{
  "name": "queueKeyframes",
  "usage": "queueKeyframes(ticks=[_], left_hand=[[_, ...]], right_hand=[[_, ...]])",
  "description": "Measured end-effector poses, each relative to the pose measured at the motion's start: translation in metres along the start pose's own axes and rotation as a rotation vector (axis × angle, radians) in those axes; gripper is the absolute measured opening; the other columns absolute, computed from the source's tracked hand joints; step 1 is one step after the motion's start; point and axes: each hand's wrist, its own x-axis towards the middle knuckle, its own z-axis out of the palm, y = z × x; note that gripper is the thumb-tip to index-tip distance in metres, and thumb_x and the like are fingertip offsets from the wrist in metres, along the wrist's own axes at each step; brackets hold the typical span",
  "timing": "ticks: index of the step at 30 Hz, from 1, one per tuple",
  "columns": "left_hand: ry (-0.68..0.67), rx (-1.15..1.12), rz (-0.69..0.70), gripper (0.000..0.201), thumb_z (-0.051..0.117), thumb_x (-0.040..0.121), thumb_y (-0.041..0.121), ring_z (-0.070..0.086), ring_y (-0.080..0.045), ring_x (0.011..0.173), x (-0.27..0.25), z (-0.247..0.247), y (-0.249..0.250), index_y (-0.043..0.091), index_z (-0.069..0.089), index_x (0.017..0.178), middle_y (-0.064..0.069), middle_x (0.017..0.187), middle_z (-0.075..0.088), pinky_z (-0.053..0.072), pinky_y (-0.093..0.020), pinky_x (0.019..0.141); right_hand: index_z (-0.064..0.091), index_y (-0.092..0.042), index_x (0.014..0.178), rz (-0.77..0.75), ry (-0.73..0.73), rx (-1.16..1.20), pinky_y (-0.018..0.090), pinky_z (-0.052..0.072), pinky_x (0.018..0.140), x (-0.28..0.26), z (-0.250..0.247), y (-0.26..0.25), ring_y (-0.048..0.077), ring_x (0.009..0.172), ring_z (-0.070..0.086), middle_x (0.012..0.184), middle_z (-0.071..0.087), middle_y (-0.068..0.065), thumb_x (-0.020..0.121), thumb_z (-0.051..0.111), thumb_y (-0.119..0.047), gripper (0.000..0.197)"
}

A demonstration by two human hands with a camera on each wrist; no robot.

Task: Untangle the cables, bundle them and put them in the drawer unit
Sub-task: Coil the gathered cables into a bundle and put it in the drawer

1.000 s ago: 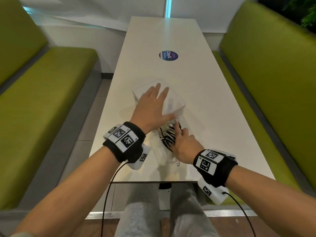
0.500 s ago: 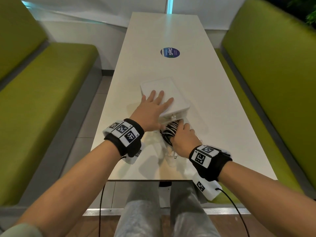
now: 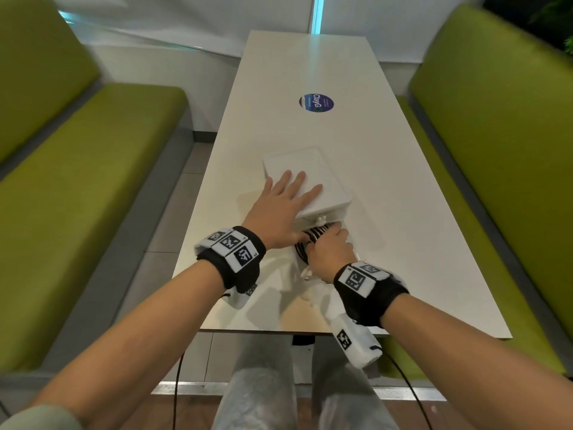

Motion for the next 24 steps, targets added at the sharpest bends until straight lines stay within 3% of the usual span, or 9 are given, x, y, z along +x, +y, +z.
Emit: queueKeyframes(ticks=[5,10,14,18,21,24], left_hand=[[0.05,0.061,-0.003,0.1,0.072,0.08,0.044,0.004,-0.035,0.149,0.001,0.007,0.0,0.032,0.007,0.155,-0.01,0.163,0.007,0.01,-0.056,0.117],[0.065,0.04,0.04,0.098,0.073,0.08,0.041,0.004,-0.035,0.149,-0.001,0.009,0.0,0.031,0.01,0.155,-0.008,0.163,0.008,0.009,-0.055,0.117],[0.066,-0.015,0.065,0.093,0.072,0.08,0.034,0.005,-0.036,0.149,-0.001,0.009,-0.002,0.031,0.015,0.155,-0.008,0.163,0.011,0.008,-0.057,0.116],[0.052,-0.03,0.075,0.09,0.069,0.084,0.034,0.003,-0.034,0.15,-0.001,0.006,-0.002,0.031,0.014,0.155,-0.006,0.163,0.01,0.006,-0.056,0.117],[0.036,-0.022,0.069,0.09,0.066,0.085,0.039,0.0,-0.032,0.15,0.0,0.006,-0.003,0.033,0.01,0.155,-0.005,0.164,0.006,0.005,-0.055,0.117],[0.038,-0.037,0.059,0.092,0.062,0.083,0.06,-0.001,-0.031,0.15,0.002,0.008,-0.003,0.035,0.009,0.154,-0.005,0.164,0.005,0.005,-0.055,0.119]], right_hand=[[0.017,0.005,0.145,-0.169,-0.062,-0.227,0.035,0.045,0.083,-0.012,-0.028,0.018,0.032,0.115,0.056,0.133,0.05,0.019,0.089,0.053,-0.058,0.091],[0.003,0.008,0.148,-0.154,-0.085,-0.288,0.041,0.04,0.1,-0.02,-0.013,0.021,0.036,0.127,0.043,0.145,0.029,0.023,0.098,0.044,-0.047,0.085],[0.016,0.006,0.143,-0.133,-0.011,-0.202,0.044,0.039,0.099,-0.016,-0.004,0.016,0.038,0.125,0.042,0.142,0.031,0.021,0.099,0.045,-0.039,0.07],[0.026,0.004,0.137,-0.018,0.085,-0.142,0.04,0.042,0.091,-0.01,0.005,0.006,0.035,0.122,0.047,0.139,0.036,0.019,0.097,0.05,-0.041,0.065],[0.03,0.003,0.135,-0.037,0.08,-0.091,0.04,0.044,0.089,-0.014,-0.003,0.004,0.035,0.118,0.051,0.136,0.041,0.019,0.094,0.051,-0.049,0.07],[0.039,-0.002,0.134,-0.192,-0.096,-0.184,0.035,0.045,0.086,-0.023,-0.035,0.01,0.032,0.112,0.055,0.129,0.052,0.016,0.096,0.046,-0.052,0.063]])
